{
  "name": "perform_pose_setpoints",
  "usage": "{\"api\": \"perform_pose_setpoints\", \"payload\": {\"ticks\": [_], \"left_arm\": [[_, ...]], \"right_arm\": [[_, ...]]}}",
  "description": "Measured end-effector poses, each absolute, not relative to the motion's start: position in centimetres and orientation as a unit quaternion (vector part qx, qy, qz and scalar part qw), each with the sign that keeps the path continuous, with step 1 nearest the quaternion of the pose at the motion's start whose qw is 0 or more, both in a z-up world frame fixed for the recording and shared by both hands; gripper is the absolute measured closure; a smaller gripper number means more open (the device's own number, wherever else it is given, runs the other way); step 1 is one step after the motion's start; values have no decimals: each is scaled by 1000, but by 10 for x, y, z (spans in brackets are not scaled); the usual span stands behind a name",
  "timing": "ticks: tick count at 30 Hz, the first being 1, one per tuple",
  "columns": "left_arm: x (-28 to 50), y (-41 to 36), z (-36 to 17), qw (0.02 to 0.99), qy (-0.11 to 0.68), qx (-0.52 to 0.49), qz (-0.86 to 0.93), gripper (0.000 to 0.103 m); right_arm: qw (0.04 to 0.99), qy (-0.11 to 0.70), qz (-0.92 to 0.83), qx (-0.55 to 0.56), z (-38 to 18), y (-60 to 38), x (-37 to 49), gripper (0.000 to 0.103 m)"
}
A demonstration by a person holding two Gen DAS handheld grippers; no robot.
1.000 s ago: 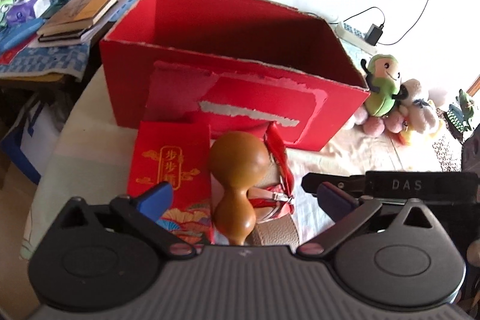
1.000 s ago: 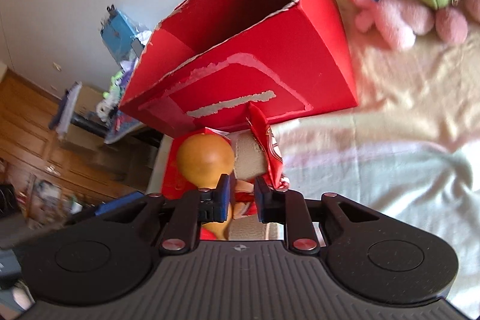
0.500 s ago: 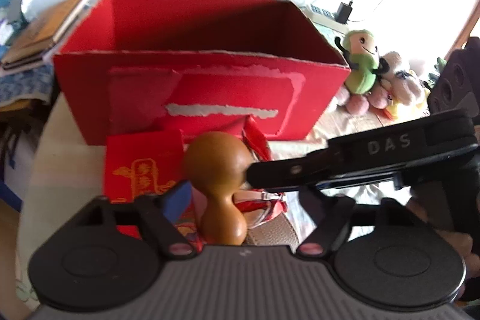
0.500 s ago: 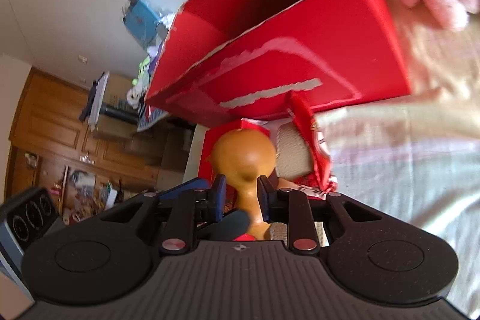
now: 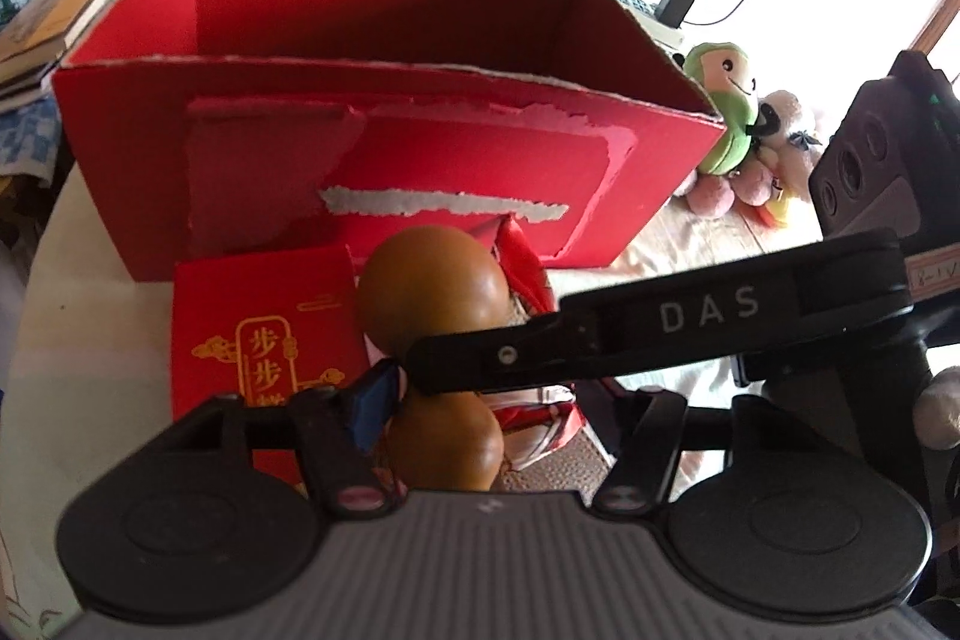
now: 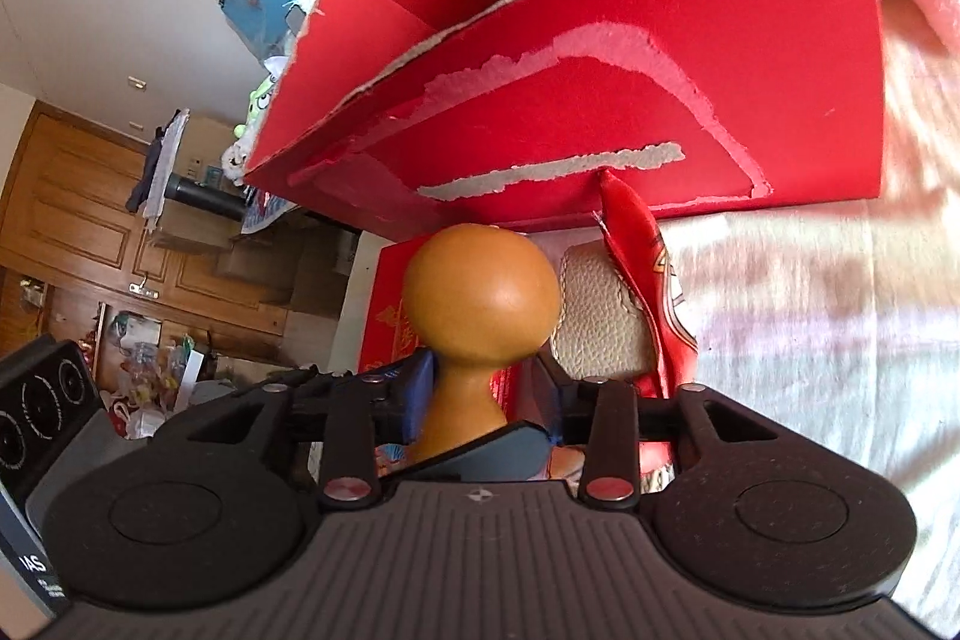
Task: Organize objects
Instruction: 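Grasp the neck of the orange gourd with the right gripper, then lift the gourd with the right gripper and carry it into the box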
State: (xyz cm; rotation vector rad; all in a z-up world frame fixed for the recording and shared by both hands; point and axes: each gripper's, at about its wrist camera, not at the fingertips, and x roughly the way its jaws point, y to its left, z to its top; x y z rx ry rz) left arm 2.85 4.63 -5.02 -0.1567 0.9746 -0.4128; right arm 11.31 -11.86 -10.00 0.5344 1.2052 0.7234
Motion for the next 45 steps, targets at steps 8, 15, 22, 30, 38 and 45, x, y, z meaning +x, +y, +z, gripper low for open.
{"api": "perform_pose_setpoints", "payload": {"ticks": [8, 15, 22, 30, 38, 45], "left_arm": [[30, 56, -37, 851, 461, -76, -240, 51], [29, 44, -22, 843, 447, -47, -295, 53], [34, 31, 0, 828, 416, -30, -374, 53], [45, -3, 28, 809, 364, -7, -462, 52], [62, -10, 71, 831, 293, 0, -473, 50], [113, 14, 79, 864, 293, -9, -409, 49]], "right_arm": [[733, 539, 334, 246, -92, -127, 112, 71], [758, 519, 330, 218, -76, -135, 101, 71], [775, 498, 303, 242, -56, -159, 94, 71], [818, 450, 236, 269, -21, -193, 77, 71], [860, 380, 224, 256, 20, -198, 91, 71], [856, 372, 273, 233, 28, -171, 158, 71]]}}
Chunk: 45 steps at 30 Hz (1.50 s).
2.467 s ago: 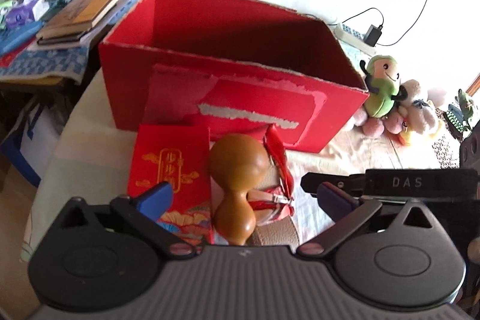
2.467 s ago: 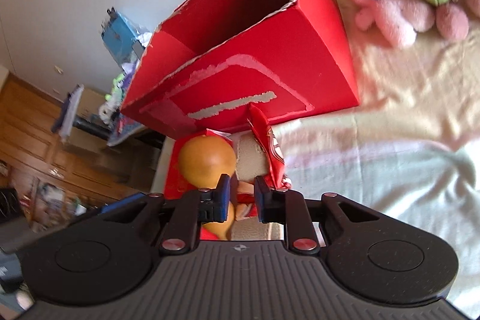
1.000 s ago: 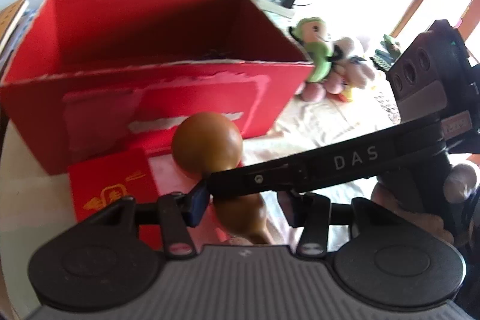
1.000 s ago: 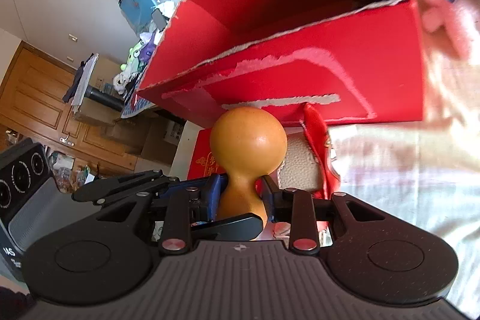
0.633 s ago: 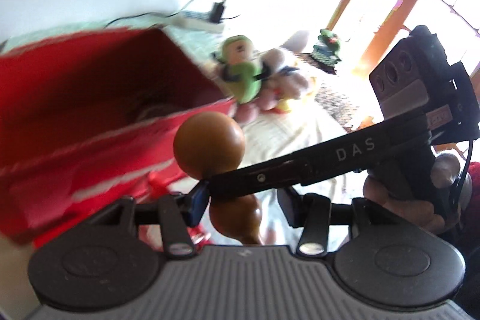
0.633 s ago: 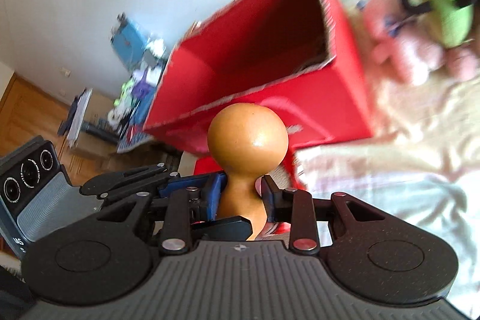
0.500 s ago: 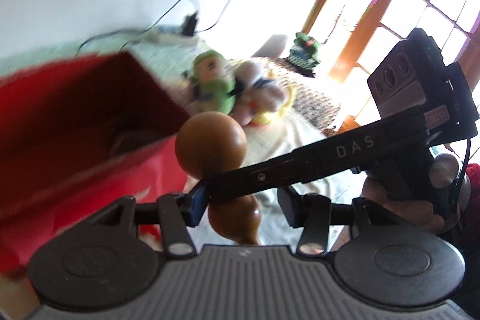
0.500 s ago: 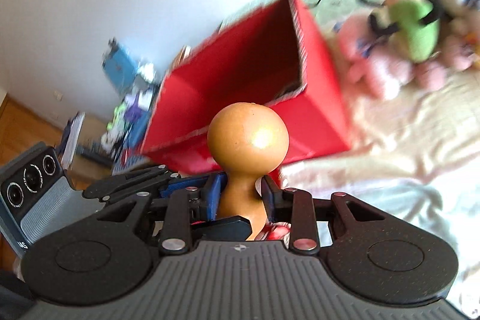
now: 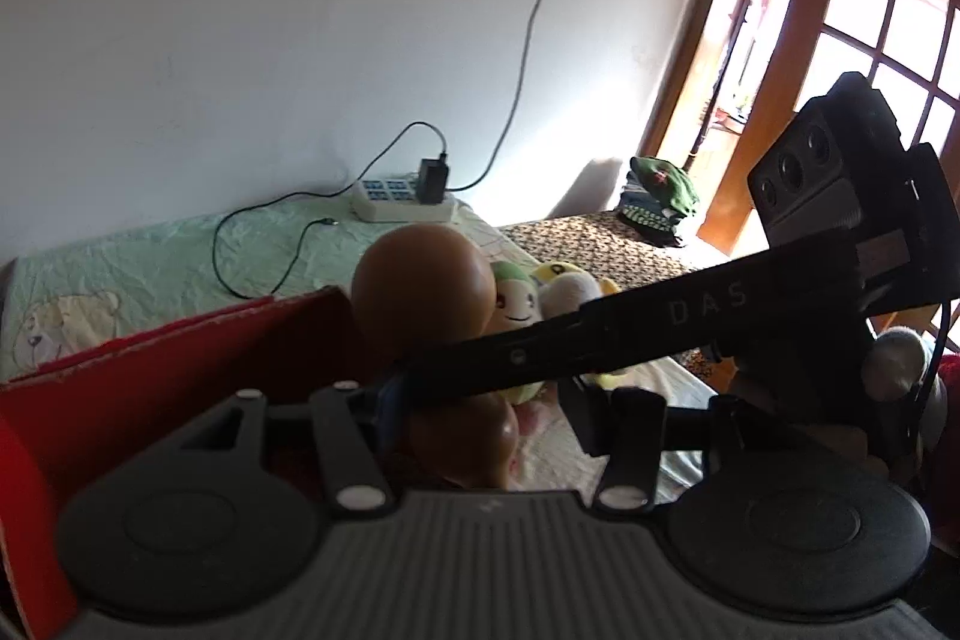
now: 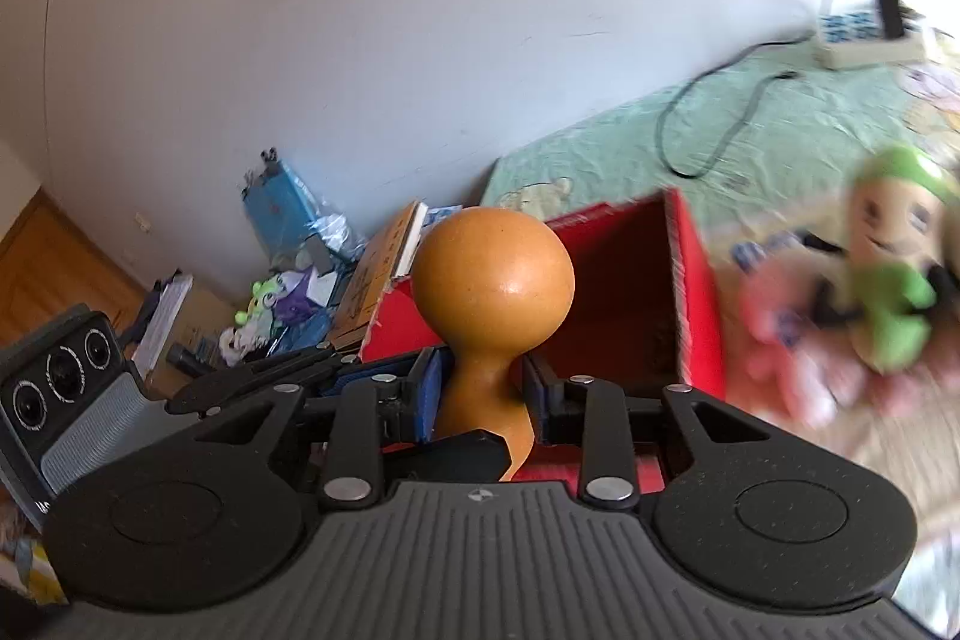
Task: Organize objects
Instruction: 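Lift the gourd with the right gripper and carry it into the box, then open the right gripper to release the orange gourd inside the box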
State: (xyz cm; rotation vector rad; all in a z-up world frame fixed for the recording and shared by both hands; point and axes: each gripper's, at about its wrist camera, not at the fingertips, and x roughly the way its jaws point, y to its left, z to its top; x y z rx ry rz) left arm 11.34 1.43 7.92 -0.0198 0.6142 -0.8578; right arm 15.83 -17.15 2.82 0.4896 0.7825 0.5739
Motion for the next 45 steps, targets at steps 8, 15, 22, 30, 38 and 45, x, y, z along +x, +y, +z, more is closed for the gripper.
{"api": "perform_pose_setpoints", "payload": {"ticks": [8, 15, 22, 30, 38, 45], "left_arm": [[177, 36, 37, 869, 364, -21, -334, 50], [219, 39, -2, 848, 428, -51, -310, 50], [225, 37, -13, 829, 472, -38, -298, 50], [222, 30, -18, 835, 489, 19, -252, 44], [219, 60, -19, 863, 470, 50, -178, 40], [215, 73, -13, 885, 433, 25, -168, 30]], "right_arm": [[815, 445, 291, 232, -13, -132, 239, 71], [801, 486, 272, 220, -42, -116, 264, 71], [810, 498, 250, 183, -56, -104, 267, 84], [820, 499, 233, 153, -60, -101, 265, 84], [828, 499, 222, 125, -62, -95, 263, 80], [804, 518, 228, 183, -59, -105, 269, 81]]}}
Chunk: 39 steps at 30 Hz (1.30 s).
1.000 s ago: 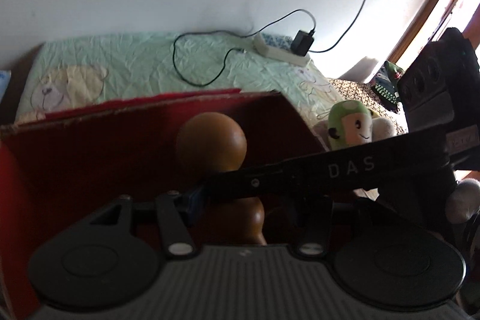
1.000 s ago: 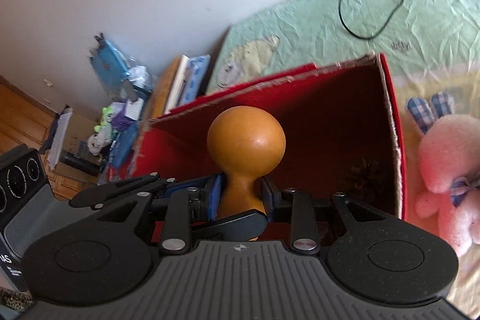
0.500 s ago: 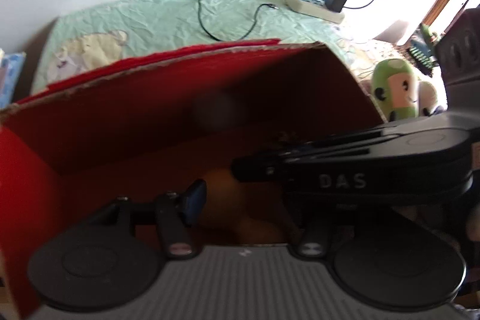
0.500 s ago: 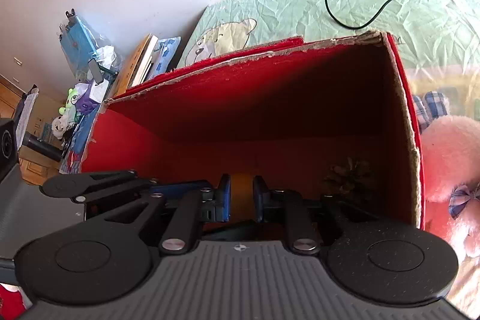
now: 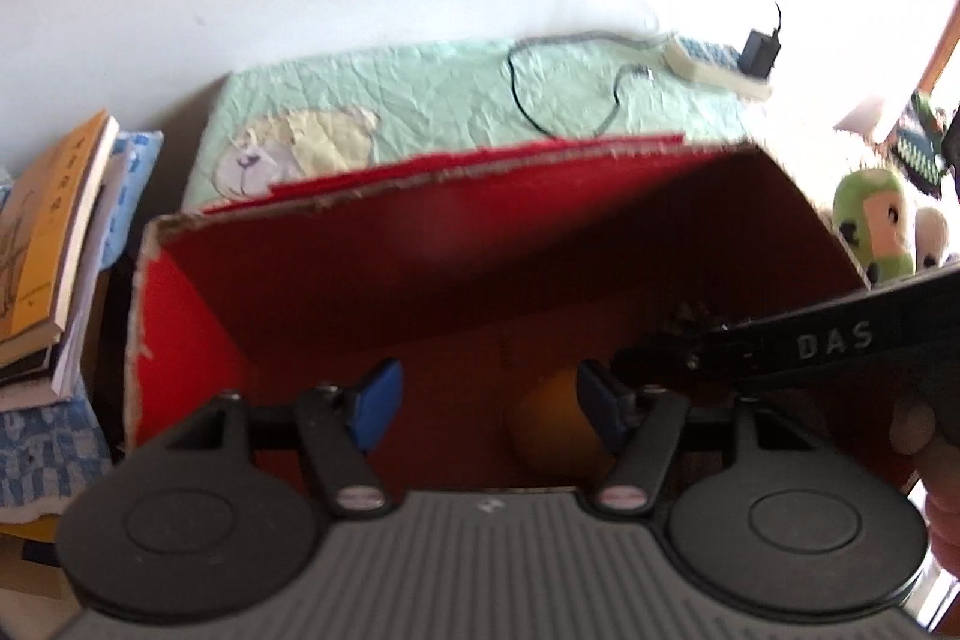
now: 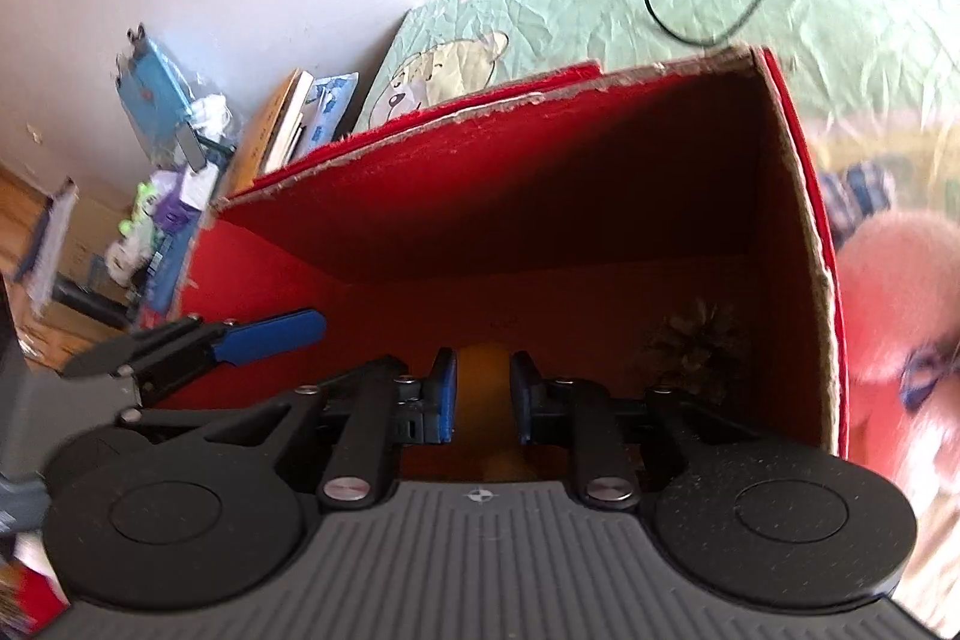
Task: Organize objects
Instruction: 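Open the right gripper to release the orange gourd inside the box, then withdraw the right gripper up and out of the red box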
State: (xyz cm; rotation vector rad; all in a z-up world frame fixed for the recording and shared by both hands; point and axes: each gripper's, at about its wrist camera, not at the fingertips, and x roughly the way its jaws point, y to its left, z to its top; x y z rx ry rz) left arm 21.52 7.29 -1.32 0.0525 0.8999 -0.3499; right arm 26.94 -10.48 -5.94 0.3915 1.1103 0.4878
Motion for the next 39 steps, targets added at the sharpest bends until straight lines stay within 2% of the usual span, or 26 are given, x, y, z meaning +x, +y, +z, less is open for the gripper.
{"api": "perform_pose_setpoints", "payload": {"ticks": [4, 7, 11, 16, 19, 23, 26, 39], "left_arm": [[219, 66, -16, 888, 440, 48, -121, 29], [227, 51, -24, 868, 475, 95, -107, 41], [232, 38, -32, 851, 498, 142, -90, 53], [238, 23, -44, 829, 521, 187, -81, 55], [246, 15, -49, 814, 544, 184, -85, 60], [246, 8, -47, 816, 541, 154, -136, 54], [247, 10, -46, 819, 540, 150, -126, 57], [230, 15, -30, 863, 470, 151, -104, 51]], "right_arm": [[814, 516, 205, 173, -49, -109, 265, 82], [839, 492, 187, 138, -37, -109, 253, 81], [848, 473, 185, 153, -30, -125, 242, 82], [855, 455, 177, 174, -24, -139, 236, 81], [855, 450, 171, 192, -24, -145, 235, 81], [853, 448, 171, 208, -28, -152, 232, 81], [852, 447, 171, 214, -28, -155, 228, 81], [872, 433, 159, 162, -23, -144, 192, 80]]}}
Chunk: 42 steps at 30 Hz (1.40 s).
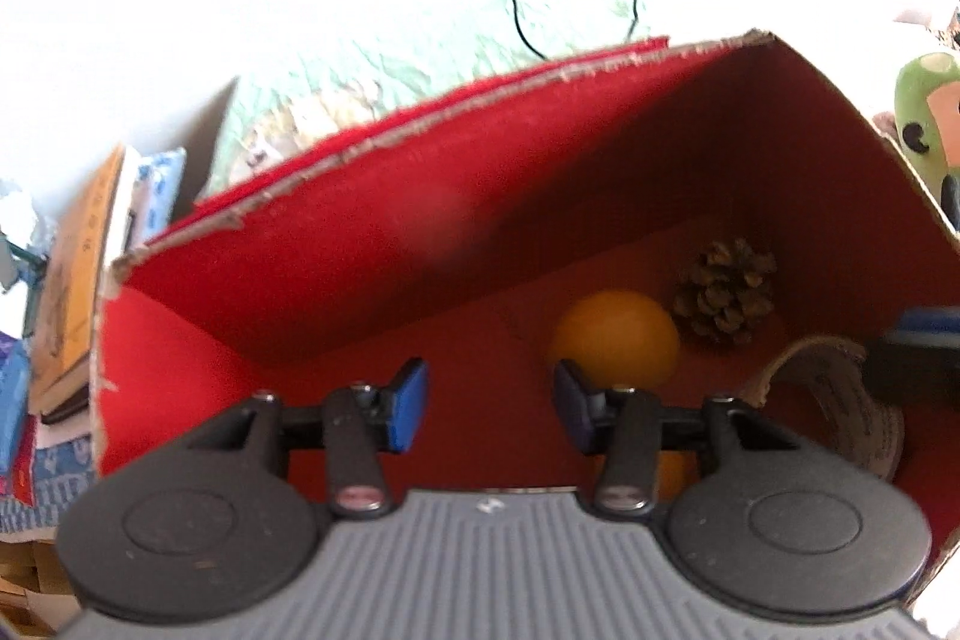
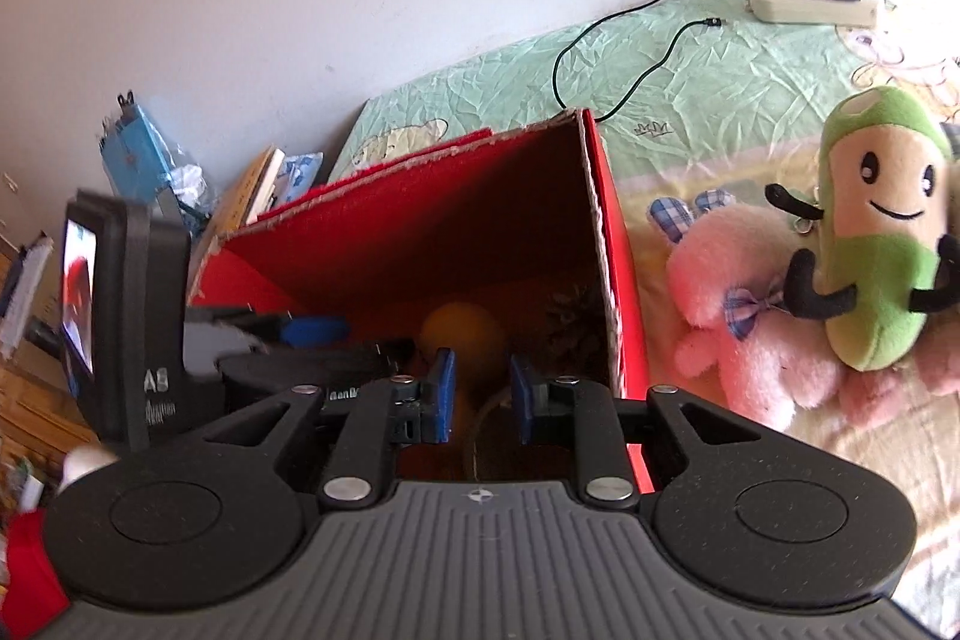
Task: Organize objects
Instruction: 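Withdraw the right gripper up and out of the red box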
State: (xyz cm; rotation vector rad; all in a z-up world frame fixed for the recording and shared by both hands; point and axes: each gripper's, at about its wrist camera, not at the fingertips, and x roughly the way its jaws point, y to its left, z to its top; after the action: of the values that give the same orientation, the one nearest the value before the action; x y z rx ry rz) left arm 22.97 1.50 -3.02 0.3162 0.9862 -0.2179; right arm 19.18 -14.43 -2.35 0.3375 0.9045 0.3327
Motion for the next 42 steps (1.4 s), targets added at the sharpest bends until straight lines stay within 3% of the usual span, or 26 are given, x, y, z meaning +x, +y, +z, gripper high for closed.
{"api": "perform_pose_setpoints", "payload": {"ticks": [7, 19, 42], "left_arm": [[206, 9, -15, 890, 423, 159, -62, 43], [175, 9, 15, 908, 393, 137, -41, 40], [109, -13, 36, 902, 418, 101, 34, 33]], "right_arm": [[887, 416, 139, 146, -22, -143, 168, 80], [903, 390, 134, 124, -14, -142, 136, 79], [872, 405, 236, 142, -24, -168, 106, 78]]}}
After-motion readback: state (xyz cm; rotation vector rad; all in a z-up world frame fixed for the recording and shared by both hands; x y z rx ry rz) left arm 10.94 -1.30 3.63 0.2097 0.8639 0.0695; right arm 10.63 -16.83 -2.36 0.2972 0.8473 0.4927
